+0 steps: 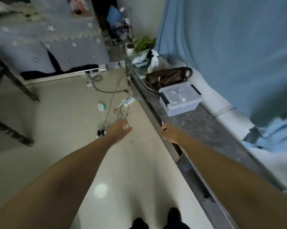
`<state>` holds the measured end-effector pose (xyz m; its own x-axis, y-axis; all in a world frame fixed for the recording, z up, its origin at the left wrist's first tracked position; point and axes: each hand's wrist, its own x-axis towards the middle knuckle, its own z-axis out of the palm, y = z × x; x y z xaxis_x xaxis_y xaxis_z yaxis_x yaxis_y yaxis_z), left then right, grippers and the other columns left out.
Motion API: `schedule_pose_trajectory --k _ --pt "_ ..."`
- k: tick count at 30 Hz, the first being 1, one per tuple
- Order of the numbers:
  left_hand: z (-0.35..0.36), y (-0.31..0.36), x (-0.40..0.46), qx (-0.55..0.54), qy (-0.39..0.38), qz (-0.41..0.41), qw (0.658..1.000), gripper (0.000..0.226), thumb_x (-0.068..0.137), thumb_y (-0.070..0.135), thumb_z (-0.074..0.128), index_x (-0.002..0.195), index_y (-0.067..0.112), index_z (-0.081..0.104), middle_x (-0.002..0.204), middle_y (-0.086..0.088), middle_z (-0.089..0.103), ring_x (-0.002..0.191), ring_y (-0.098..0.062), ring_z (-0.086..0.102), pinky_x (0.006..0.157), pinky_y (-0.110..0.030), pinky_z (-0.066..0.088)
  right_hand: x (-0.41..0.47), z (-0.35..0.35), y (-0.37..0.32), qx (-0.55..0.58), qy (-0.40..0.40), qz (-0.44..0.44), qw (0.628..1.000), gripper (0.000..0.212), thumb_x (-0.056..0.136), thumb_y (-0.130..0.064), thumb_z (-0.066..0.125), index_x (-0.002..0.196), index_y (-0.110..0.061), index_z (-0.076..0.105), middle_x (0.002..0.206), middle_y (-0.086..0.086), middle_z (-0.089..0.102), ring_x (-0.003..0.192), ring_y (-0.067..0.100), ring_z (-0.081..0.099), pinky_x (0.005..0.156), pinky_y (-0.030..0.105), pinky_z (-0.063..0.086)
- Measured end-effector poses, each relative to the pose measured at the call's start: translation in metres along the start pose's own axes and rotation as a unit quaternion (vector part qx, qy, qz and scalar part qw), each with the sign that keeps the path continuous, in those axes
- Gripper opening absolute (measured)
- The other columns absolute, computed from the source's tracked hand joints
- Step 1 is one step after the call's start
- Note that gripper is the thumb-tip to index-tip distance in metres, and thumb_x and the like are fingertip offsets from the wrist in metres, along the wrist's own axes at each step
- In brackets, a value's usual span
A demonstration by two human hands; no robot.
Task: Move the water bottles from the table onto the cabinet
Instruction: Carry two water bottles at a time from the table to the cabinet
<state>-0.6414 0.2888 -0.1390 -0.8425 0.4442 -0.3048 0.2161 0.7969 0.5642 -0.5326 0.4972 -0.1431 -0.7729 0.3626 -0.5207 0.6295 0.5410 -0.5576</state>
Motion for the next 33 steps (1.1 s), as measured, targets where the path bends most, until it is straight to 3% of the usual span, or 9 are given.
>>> schedule_pose_trajectory --k 5,9,14,18,23,26,29,31,33 --pt "-0.058 -0.073 -0.002 -0.056 0.07 -0.076 0.993 0.038 0.089 0.029 0.064 0.117 0.002 0.062 0.121 -0.017 0.064 0.111 -0.03 0.06 0.088 -0.029 0.044 0.045 0.034 -0.101 -0.04 -0.051 -0.089 0.994 0.042 0.093 -0.027 0.057 0.131 -0.01 0.049 0.13 0.015 0.056 0.115 0.032 0.058 0.092 0.039 0.049" --pt "-0.105 -0.122 0.016 -0.064 0.12 -0.122 0.983 0.041 0.09 0.031 0.063 0.12 0.004 0.059 0.125 -0.016 0.061 0.111 -0.029 0.059 0.091 -0.031 0.044 0.084 0.057 -0.18 -0.068 -0.089 -0.148 0.983 0.033 0.093 -0.019 0.056 0.122 -0.003 0.055 0.109 0.013 0.061 0.099 0.027 0.059 0.068 0.026 0.043" --pt "-0.169 -0.159 0.056 -0.053 0.179 -0.156 0.97 0.041 0.092 0.033 0.06 0.123 0.006 0.058 0.128 -0.014 0.059 0.117 -0.027 0.055 0.096 -0.031 0.041 0.14 0.073 -0.28 -0.127 -0.101 -0.218 0.962 0.028 0.092 -0.017 0.053 0.111 0.001 0.062 0.11 0.02 0.066 0.105 0.032 0.064 0.085 0.034 0.05" --pt "-0.215 -0.186 0.091 -0.051 0.201 -0.19 0.96 0.04 0.092 0.034 0.059 0.121 0.007 0.059 0.126 -0.013 0.06 0.115 -0.026 0.057 0.096 -0.031 0.041 0.188 0.084 -0.362 -0.168 -0.14 -0.278 0.935 0.028 0.094 -0.02 0.053 0.118 -0.006 0.06 0.104 0.01 0.06 0.097 0.026 0.061 0.062 0.019 0.045" --pt "-0.265 -0.227 0.108 -0.049 0.209 -0.217 0.952 0.04 0.093 0.037 0.057 0.122 0.01 0.059 0.126 -0.011 0.059 0.113 -0.025 0.057 0.097 -0.032 0.044 0.231 0.122 -0.453 -0.208 -0.18 -0.323 0.905 0.024 0.094 -0.015 0.052 0.108 0.002 0.063 0.116 0.025 0.066 0.11 0.036 0.062 0.085 0.031 0.046" --pt "-0.302 -0.269 0.107 -0.056 0.224 -0.253 0.94 0.039 0.093 0.037 0.056 0.122 0.01 0.06 0.126 -0.009 0.061 0.115 -0.024 0.058 0.096 -0.031 0.044 0.243 0.163 -0.512 -0.232 -0.207 -0.361 0.879 0.017 0.092 -0.014 0.053 0.1 -0.003 0.064 0.114 0.026 0.067 0.111 0.037 0.062 0.074 0.027 0.043" --pt "-0.344 -0.322 0.109 -0.057 0.239 -0.285 0.926 0.036 0.094 0.032 0.056 0.119 0.007 0.063 0.125 -0.01 0.064 0.115 -0.026 0.06 0.096 -0.032 0.045 0.251 0.209 -0.572 -0.234 -0.22 -0.387 0.865 0.022 0.093 -0.018 0.053 0.109 -0.007 0.062 0.118 0.021 0.065 0.114 0.035 0.06 0.06 0.018 0.037" --pt "-0.374 -0.358 0.113 -0.055 0.255 -0.296 0.919 0.034 0.093 0.031 0.056 0.117 0.008 0.064 0.125 -0.011 0.064 0.115 -0.026 0.06 0.096 -0.032 0.046 0.258 0.238 -0.611 -0.227 -0.217 -0.397 0.862 0.017 0.093 -0.019 0.053 0.104 -0.009 0.06 0.119 0.021 0.064 0.115 0.035 0.06 0.069 0.02 0.044" --pt "-0.406 -0.386 0.118 -0.056 0.267 -0.295 0.916 0.034 0.094 0.03 0.056 0.119 0.008 0.064 0.126 -0.011 0.063 0.116 -0.026 0.059 0.097 -0.031 0.044 0.263 0.256 -0.647 -0.23 -0.213 -0.4 0.861 0.023 0.093 -0.018 0.052 0.106 -0.002 0.062 0.119 0.022 0.065 0.115 0.036 0.06 0.09 0.03 0.047"
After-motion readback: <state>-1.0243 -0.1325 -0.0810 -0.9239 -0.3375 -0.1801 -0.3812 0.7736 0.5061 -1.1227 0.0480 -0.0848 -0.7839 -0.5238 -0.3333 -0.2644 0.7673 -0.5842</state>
